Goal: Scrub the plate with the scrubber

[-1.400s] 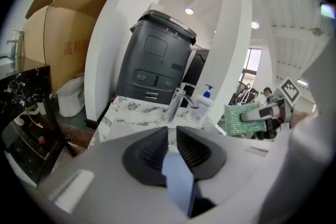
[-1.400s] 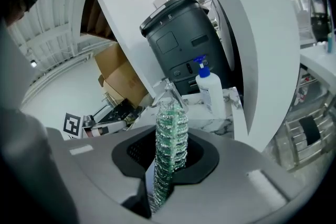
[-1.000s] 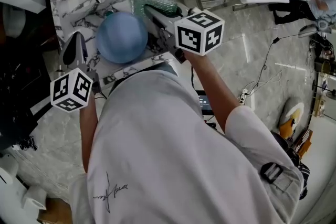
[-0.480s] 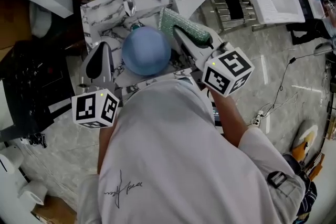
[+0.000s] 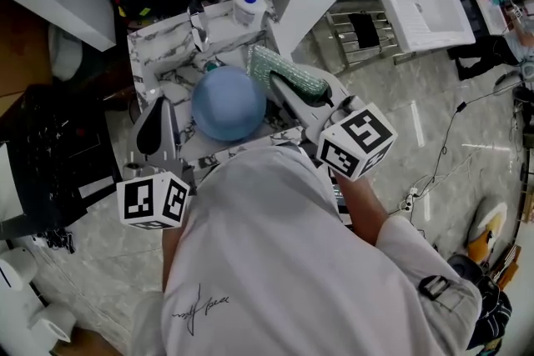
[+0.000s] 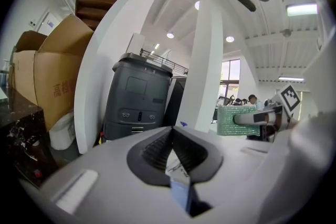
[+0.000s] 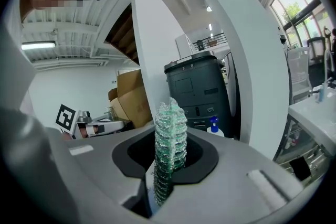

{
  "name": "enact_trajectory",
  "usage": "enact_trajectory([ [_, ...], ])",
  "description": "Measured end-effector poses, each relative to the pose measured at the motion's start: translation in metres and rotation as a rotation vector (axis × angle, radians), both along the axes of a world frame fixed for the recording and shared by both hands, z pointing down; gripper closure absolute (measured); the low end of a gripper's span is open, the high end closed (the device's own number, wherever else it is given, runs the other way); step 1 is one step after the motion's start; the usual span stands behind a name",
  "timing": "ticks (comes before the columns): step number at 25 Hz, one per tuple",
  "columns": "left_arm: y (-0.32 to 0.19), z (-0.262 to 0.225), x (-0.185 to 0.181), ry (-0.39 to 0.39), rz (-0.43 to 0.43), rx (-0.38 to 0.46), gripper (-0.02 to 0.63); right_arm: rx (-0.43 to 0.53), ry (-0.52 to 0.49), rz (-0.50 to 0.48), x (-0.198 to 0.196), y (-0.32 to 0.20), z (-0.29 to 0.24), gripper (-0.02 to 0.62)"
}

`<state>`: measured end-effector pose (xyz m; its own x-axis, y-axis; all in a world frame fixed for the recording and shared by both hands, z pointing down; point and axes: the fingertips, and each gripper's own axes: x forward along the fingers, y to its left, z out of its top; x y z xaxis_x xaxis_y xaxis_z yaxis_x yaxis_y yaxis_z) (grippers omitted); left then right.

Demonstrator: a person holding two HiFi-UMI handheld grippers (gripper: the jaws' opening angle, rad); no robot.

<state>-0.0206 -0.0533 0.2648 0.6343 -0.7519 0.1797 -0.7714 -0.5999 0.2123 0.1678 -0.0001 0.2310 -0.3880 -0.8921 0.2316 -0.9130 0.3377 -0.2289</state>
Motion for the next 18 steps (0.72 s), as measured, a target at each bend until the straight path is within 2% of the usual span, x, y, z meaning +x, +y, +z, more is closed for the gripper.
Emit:
enact_trajectory([
  [8, 0.004, 0.001, 0.005, 0.010, 0.006, -0.006, 0.552, -0.001, 0.025, -0.016, -0.004, 0.005, -0.009, 0.537],
  [18, 0.020, 0.002, 0.004, 0.021, 0.015, -0.017, 0.552, -0.027, 0.012, -0.016, -0.009, 0.017, -0.002, 0.537],
])
